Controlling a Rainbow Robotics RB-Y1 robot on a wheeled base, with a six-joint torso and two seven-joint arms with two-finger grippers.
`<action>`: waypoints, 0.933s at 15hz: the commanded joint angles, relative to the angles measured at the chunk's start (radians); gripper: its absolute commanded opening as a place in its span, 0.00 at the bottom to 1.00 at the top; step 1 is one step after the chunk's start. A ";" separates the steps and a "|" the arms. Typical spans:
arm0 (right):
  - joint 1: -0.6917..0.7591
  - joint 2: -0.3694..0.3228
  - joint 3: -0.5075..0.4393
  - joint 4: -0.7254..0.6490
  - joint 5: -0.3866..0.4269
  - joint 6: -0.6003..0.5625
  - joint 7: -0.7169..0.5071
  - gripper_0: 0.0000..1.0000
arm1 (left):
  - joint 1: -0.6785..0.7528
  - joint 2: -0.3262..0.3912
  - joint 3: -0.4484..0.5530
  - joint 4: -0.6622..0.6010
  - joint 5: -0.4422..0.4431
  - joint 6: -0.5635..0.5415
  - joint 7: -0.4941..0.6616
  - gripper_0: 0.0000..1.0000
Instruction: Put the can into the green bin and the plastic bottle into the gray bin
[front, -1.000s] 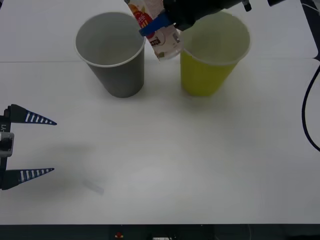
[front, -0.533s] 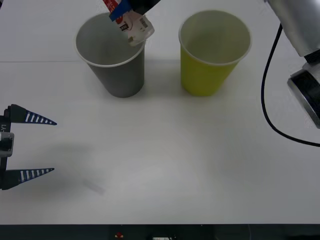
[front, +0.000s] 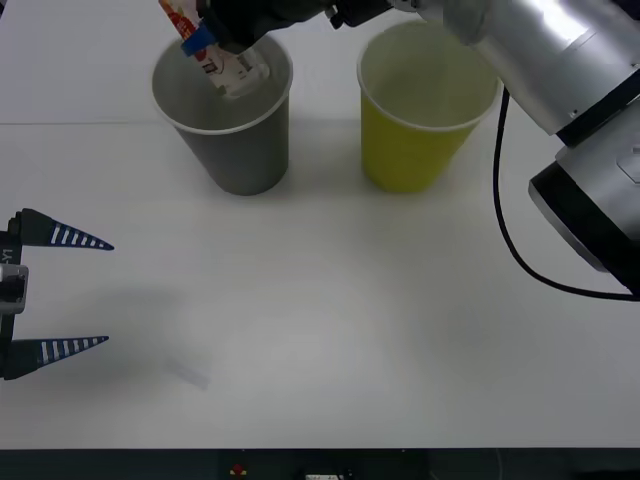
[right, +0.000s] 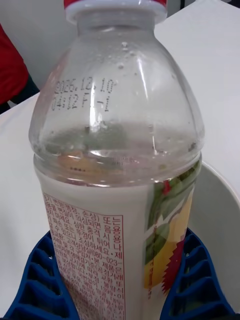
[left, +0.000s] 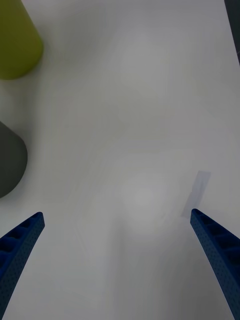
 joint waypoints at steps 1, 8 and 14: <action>0.001 0.008 0.000 0.004 0.005 0.010 0.003 0.15 | 0.000 0.000 0.000 0.000 0.000 0.000 0.000 1.00; 0.001 -0.019 -0.027 0.004 -0.054 -0.024 0.058 1.00 | 0.000 0.000 0.000 0.000 0.000 0.000 0.000 1.00; 0.080 -0.148 -0.237 -0.188 -0.095 -0.337 0.127 1.00 | 0.000 0.000 0.000 0.000 0.000 0.000 0.000 1.00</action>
